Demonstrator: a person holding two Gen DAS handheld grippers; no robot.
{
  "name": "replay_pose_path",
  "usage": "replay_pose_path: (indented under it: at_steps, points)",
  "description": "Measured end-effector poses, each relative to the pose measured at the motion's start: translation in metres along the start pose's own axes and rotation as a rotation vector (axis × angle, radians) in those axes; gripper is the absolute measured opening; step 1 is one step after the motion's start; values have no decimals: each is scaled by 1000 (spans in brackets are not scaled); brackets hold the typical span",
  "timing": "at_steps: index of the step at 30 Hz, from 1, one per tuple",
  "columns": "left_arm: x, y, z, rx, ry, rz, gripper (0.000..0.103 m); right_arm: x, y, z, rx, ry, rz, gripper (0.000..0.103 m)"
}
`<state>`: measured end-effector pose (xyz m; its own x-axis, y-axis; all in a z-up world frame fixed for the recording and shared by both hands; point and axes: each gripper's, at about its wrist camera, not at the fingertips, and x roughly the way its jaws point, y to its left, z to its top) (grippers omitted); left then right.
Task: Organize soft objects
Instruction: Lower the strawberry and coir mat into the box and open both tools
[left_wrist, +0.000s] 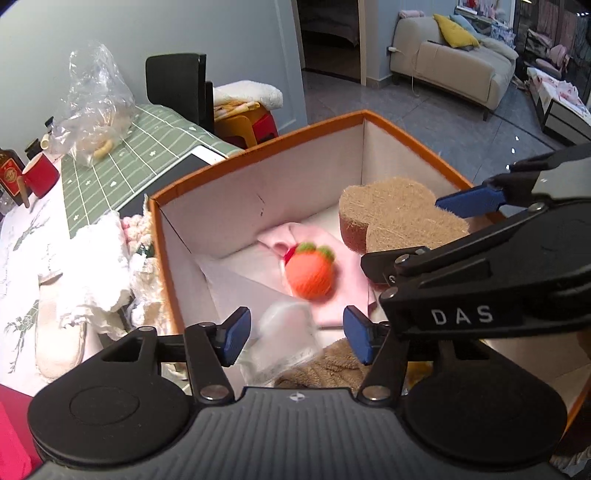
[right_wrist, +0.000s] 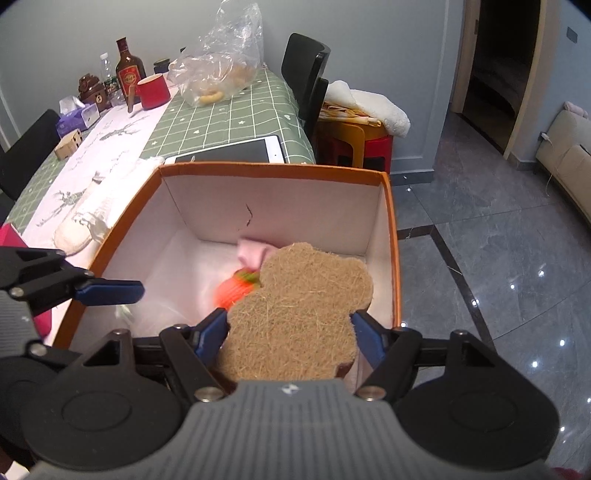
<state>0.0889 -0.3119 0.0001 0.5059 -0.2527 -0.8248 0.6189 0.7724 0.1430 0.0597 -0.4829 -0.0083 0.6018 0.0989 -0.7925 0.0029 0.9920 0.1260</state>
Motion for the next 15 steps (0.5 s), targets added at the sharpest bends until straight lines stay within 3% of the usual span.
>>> replay_pose_path:
  at_steps: [15]
  points:
    - [-37,19,-3,-48,-48,11,70,-17,0,-1,25,-28,14,73]
